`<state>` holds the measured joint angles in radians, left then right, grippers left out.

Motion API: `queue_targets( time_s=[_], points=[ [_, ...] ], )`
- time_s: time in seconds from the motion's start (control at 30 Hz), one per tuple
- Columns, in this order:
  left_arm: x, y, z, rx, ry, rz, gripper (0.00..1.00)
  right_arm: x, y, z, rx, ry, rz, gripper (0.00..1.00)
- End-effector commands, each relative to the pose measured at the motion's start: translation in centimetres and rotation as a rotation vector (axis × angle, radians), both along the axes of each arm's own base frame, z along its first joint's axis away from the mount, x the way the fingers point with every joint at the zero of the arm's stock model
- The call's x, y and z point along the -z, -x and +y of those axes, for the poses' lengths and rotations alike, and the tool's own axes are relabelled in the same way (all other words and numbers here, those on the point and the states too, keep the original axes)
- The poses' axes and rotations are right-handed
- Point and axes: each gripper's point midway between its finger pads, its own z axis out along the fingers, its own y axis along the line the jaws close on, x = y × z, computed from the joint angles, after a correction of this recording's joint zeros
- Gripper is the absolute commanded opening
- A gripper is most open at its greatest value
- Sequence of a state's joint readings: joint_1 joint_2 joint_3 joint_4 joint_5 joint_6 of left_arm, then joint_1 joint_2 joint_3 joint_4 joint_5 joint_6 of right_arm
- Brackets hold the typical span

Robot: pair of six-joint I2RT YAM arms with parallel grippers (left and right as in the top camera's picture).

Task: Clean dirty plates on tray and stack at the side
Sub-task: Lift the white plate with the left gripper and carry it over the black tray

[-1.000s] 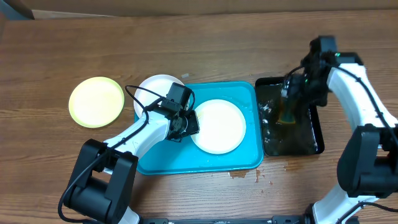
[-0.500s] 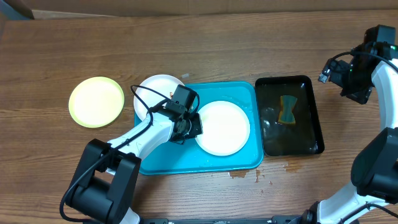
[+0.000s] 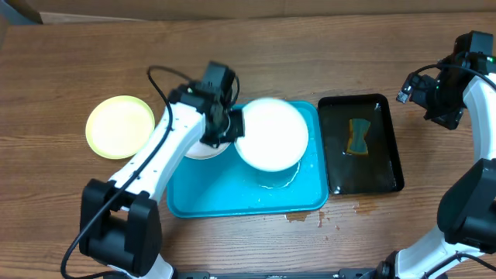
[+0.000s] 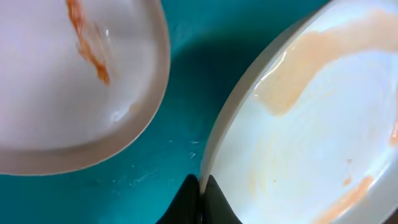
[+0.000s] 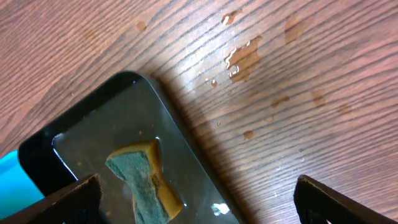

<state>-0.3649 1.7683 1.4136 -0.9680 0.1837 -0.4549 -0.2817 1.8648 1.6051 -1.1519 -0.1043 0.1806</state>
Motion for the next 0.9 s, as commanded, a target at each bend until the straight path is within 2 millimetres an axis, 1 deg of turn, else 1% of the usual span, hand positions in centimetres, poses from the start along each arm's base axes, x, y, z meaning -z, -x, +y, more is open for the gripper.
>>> queue_targets(
  time_s=[0.0,0.1,0.23,0.33,0.47,0.53,0.6,0.7,0.77,0.8,0.87],
  points=[
    [-4.9,-2.7,-1.4,0.046,0.025,-0.134,0.04,-0.5,-0.2,-0.1,0.004,0.002,-0.016,1.0],
    [-7.4,-3.8,-3.1,0.066,0.04,-0.221,0.04,-0.5,-0.2,-0.1,0.004,0.002,-0.017,1.0],
    [-9.2,-4.7,-5.4,0.089,-0.019,-0.348,0.04,-0.5,-0.2,-0.1,0.004,0.002,-0.017,1.0],
    [-9.9,-4.6,-7.5,0.123,-0.064,-0.429,0.04,-0.5,-0.2,-0.1,0.004,0.002,-0.016,1.0],
    [-11.0,-3.8,-10.3,0.158,-0.14,-0.542,0.04,-0.5,-0.2,-0.1,0.004,0.002,-0.016,1.0],
    [-11.5,-3.1,-11.8,0.177,-0.172,-0.595,0.04,-0.5,-0.2,-0.1,0.004,0.002,-0.016,1.0],
    [-11.7,-2.3,-13.2,0.2,-0.193,-0.632,0.04,-0.5,-0.2,-0.1,0.004,0.002,-0.017,1.0],
    [-11.5,-1.3,-15.4,0.253,-0.227,-0.678,0.04,-0.5,-0.2,-0.1,0.004,0.002,-0.016,1.0],
    [-11.1,-0.8,-16.6,0.29,-0.259,-0.709,0.04,-0.5,-0.2,-0.1,0.004,0.002,-0.016,1.0],
    [-10.5,-0.5,-18.0,0.35,-0.307,-0.746,0.04,-0.5,-0.2,-0.1,0.004,0.002,-0.016,1.0],
    [-9.9,-0.2,-19.1,0.412,-0.384,-0.793,0.04,-0.5,-0.2,-0.1,0.004,0.002,-0.016,1.0]
  ],
)
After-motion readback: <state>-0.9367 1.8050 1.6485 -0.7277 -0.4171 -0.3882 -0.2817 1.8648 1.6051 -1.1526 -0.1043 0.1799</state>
